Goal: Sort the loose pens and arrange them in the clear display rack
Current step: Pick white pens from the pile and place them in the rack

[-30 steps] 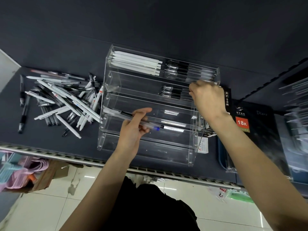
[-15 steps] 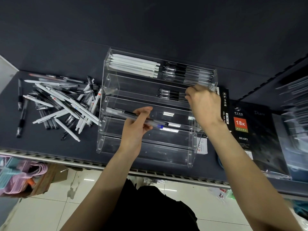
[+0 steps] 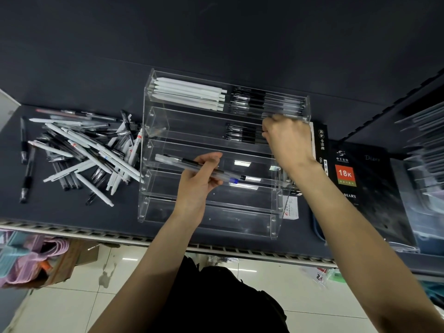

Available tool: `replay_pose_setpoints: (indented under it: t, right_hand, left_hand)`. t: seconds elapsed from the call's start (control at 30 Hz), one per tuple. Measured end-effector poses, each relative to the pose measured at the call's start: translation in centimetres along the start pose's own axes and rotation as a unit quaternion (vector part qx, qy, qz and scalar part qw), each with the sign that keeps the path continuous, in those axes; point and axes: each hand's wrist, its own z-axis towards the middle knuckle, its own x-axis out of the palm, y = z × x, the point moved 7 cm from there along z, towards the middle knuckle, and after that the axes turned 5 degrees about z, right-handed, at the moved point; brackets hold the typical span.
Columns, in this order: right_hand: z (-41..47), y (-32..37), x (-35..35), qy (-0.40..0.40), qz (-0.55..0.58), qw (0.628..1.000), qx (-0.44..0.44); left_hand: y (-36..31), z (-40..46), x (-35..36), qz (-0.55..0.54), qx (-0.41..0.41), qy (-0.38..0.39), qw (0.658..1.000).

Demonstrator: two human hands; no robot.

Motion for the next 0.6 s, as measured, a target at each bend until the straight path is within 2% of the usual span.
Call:
replay_pose_setpoints:
  t: [0.1,0.2,0.27,0.3,0.4,0.5,0.6]
  right_hand:
    - [0.1,-0.1,0.3,0.004,0.009,1.0,0.0]
    - [-0.5,0.0,-1.2,-0.051,0.039,0.998,-0.007]
    - [-1.2,-0.3,-3.2,-0.098,0.127,0.987,0.0]
    - [-1.7,-0.2,-4.2,-0.094,0.189,0.977,0.005]
    - [-3.6,1.7,-6.3,-0.01,0.391,0.92,0.012]
    - [-5.4,4.3,-5.1,0.132,0.498,0.857,0.029]
    - [-5.9,4.4,-4.1,0.147,0.55,0.821,0.045]
  left_hand:
    - [0.0,0.1,-0.1,-0.003,-0.002,-0.004,1.0]
    - [-0.1,0.2,-0.1,-0.01,-0.006,-0.006,1.0]
    - [-0.1,0.2,0.1,-0.012,-0.003,-0.004,1.0]
    - [-0.2,0.2,0.1,-0.009,0.002,-0.004,1.0]
    - [-0.5,0.1,0.2,0.018,0.029,-0.009,0.999]
    - [-1.0,-0.1,0.9,0.053,0.064,0.01,0.997]
    - [-1.6,-0.6,1.5,0.072,0.098,0.024,0.992]
